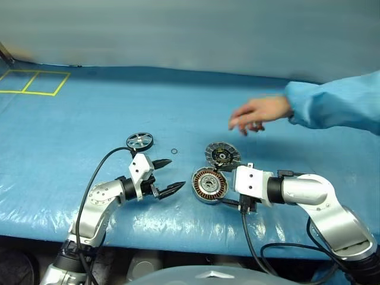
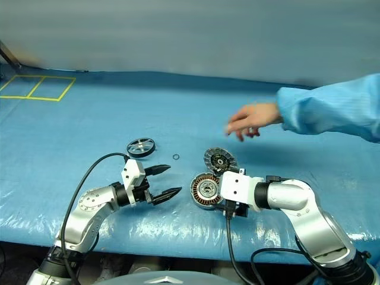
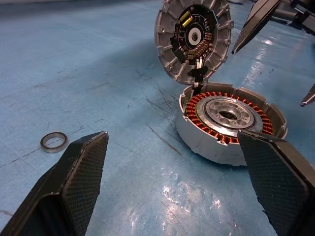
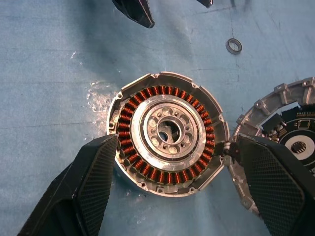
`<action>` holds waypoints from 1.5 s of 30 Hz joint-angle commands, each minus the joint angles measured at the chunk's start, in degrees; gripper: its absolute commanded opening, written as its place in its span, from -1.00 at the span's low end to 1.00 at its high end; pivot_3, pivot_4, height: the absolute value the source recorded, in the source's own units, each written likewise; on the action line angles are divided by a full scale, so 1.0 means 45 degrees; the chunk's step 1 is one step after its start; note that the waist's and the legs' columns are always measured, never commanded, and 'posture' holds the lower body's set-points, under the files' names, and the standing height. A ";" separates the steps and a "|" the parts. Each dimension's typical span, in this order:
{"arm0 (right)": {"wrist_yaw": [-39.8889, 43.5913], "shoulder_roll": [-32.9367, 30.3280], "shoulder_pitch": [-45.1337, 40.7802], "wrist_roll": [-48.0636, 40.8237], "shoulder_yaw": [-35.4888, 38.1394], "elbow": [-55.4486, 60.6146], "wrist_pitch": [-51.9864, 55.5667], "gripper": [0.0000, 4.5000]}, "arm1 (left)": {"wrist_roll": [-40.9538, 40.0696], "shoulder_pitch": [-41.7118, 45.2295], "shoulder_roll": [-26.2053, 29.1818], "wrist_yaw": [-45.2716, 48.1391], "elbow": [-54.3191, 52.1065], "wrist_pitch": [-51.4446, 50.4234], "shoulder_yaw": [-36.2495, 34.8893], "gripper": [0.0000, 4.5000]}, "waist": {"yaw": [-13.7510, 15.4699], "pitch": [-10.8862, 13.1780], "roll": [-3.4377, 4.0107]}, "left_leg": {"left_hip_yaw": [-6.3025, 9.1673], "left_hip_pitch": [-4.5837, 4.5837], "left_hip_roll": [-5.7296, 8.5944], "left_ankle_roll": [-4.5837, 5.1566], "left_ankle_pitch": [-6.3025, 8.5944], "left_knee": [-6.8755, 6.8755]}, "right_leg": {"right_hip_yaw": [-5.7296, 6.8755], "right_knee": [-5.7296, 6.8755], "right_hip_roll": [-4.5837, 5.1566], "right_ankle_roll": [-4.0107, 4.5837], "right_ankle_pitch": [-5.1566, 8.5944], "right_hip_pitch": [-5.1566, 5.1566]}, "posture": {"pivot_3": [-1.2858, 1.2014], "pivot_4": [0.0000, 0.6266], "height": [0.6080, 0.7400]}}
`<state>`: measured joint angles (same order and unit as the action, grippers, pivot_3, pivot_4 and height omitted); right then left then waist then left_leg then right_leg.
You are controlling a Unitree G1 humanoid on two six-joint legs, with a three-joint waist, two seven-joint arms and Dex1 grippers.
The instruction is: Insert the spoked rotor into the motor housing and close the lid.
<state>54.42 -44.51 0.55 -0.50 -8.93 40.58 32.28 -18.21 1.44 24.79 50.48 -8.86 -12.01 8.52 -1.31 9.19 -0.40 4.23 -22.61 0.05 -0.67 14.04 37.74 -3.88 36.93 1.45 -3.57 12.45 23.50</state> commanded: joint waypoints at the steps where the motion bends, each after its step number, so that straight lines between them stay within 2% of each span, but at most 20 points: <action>1: -0.0403 -0.0129 0.0345 -0.0130 0.0226 0.0764 0.0119 0.80 | -0.0064 0.0432 0.0028 0.0245 0.0083 0.0089 0.0066 1.00 | 0.0001 0.0000 0.0000 | 0.0002 0.0000 -0.0001 0.0000 0.0000 -0.0001 | 0.0002 0.0000 -0.0002 0.0001 0.0001 0.0000 | 0.03 -0.52 1.00; 16: -0.1068 -0.0674 0.0641 -0.0264 0.0317 0.0817 0.0102 0.80 | 0.0031 0.0929 0.0051 0.0716 0.0554 0.0183 0.0257 1.00 | -0.0010 0.0003 -0.0006 | -0.0005 -0.0001 -0.0001 0.0001 0.0000 -0.0001 | -0.0002 -0.0004 -0.0002 -0.0001 0.0000 0.0000 | 0.03 -0.52 1.00; 30: -0.1262 -0.0535 -0.0365 -0.0166 -0.0272 0.0135 -0.0207 0.80 | -0.0068 0.0735 0.0148 0.0504 0.0293 0.0130 -0.0020 1.00 | -0.0016 0.0004 -0.0007 | -0.0005 -0.0002 -0.0001 0.0001 0.0000 -0.0002 | -0.0002 -0.0003 -0.0002 -0.0002 0.0000 0.0001 | 0.03 -0.52 1.00; 37: -0.1345 -0.0061 -0.2529 0.0314 -0.1184 -0.1326 -0.0769 0.80 | -0.0206 0.0660 0.0228 0.0382 0.0330 0.0105 -0.0257 1.00 | -0.0077 0.0006 -0.0009 | -0.0008 0.0001 -0.0002 0.0001 0.0000 0.0003 | -0.0003 -0.0002 -0.0002 -0.0004 -0.0002 0.0001 | 0.03 -0.52 1.00; 41: -0.1109 0.0525 -0.4894 0.1000 -0.2197 -0.3614 -0.1591 0.80 | -0.0117 0.0775 0.0192 0.0209 0.0495 0.0188 -0.0369 1.00 | -0.0136 0.0009 -0.0008 | -0.0008 0.0000 -0.0004 0.0001 0.0000 0.0009 | -0.0003 0.0002 -0.0004 -0.0004 -0.0006 0.0002 | 0.03 -0.52 1.00; 45: -0.0694 0.1827 -0.7248 0.1458 -0.3335 -0.6643 -0.2680 0.80 | -0.0105 0.0708 0.0106 0.0045 0.0312 0.0164 -0.0350 1.00 | -0.0189 0.0010 -0.0010 | -0.0007 -0.0006 -0.0004 0.0001 -0.0001 -0.0002 | -0.0002 0.0001 -0.0005 -0.0004 -0.0019 0.0011 | 0.03 -0.52 1.00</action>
<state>50.46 -37.22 -29.66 4.72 -22.42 14.20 23.28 -18.56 4.47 25.32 51.10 -5.54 -11.91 7.38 -2.15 9.24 -0.44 4.20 -22.63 0.03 -0.66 14.04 37.70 -3.89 36.93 1.43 -3.78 12.22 23.56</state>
